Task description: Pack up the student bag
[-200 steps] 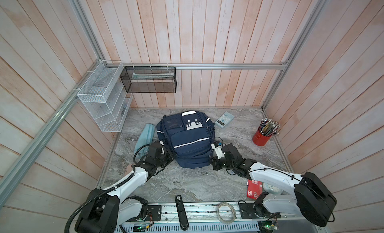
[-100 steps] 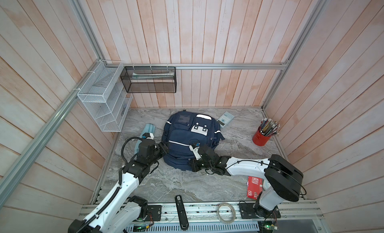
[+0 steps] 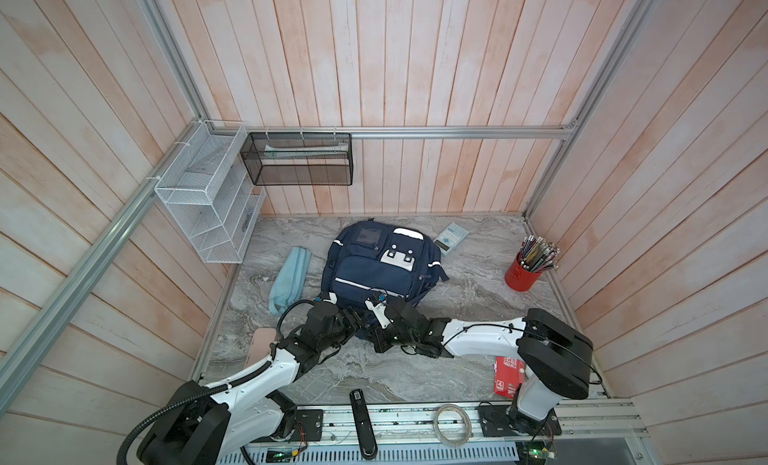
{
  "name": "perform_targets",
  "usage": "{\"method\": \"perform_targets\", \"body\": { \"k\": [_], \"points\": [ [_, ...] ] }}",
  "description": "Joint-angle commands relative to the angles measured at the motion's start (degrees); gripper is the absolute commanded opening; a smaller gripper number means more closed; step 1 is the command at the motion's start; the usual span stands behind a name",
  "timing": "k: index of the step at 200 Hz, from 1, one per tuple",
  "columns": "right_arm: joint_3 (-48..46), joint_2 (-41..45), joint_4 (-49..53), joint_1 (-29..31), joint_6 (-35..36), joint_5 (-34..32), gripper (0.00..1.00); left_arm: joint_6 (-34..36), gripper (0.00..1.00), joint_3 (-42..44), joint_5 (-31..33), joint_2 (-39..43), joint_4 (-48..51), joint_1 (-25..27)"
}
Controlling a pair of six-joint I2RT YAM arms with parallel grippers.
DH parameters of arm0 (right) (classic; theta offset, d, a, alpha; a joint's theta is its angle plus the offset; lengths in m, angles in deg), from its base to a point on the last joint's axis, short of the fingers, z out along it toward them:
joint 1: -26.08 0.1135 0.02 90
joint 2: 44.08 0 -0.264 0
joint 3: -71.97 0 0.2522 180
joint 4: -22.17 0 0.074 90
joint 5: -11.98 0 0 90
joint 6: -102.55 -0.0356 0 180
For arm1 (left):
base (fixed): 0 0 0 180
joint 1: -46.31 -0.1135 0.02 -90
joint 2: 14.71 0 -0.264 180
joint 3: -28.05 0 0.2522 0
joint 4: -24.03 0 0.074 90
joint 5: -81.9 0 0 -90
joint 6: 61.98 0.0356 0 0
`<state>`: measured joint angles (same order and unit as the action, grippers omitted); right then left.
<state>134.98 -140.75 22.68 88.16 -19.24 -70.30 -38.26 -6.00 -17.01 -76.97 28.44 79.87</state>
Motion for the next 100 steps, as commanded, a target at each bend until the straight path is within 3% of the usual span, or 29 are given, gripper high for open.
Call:
{"method": "perform_targets", "body": {
  "k": [1,23,46,53,67,74,100],
  "points": [
    [1.7,-1.1,-0.9,1.0,0.9,0.2,0.00,-1.7,0.61,-2.2,6.3,3.3,0.1,2.3],
    [0.8,-0.6,-2.9,1.0,1.6,1.6,0.00,-1.7,0.61,-1.2,9.6,5.0,2.7,2.0],
    [0.8,0.3,-3.3,1.0,3.3,2.9,0.00,-1.2,0.61,-0.3,4.4,-1.9,-0.2,-0.4],
    [0.7,0.8,-3.0,1.0,3.9,2.9,0.00,0.0,0.51,-0.7,3.2,-4.2,-1.0,-0.6],
    [-0.2,2.2,-2.2,0.9,4.7,1.5,0.00,1.0,0.14,-1.7,2.2,-6.6,-0.9,-0.7],
    [-0.8,3.1,-1.2,0.7,4.9,0.4,0.00,1.1,0.01,-1.7,2.0,-6.2,-1.5,-0.8],
    [-4.6,7.2,3.9,-2.7,5.2,-2.3,0.00,2.8,0.00,-1.1,4.7,0.4,3.4,-0.9]
  ]
}}
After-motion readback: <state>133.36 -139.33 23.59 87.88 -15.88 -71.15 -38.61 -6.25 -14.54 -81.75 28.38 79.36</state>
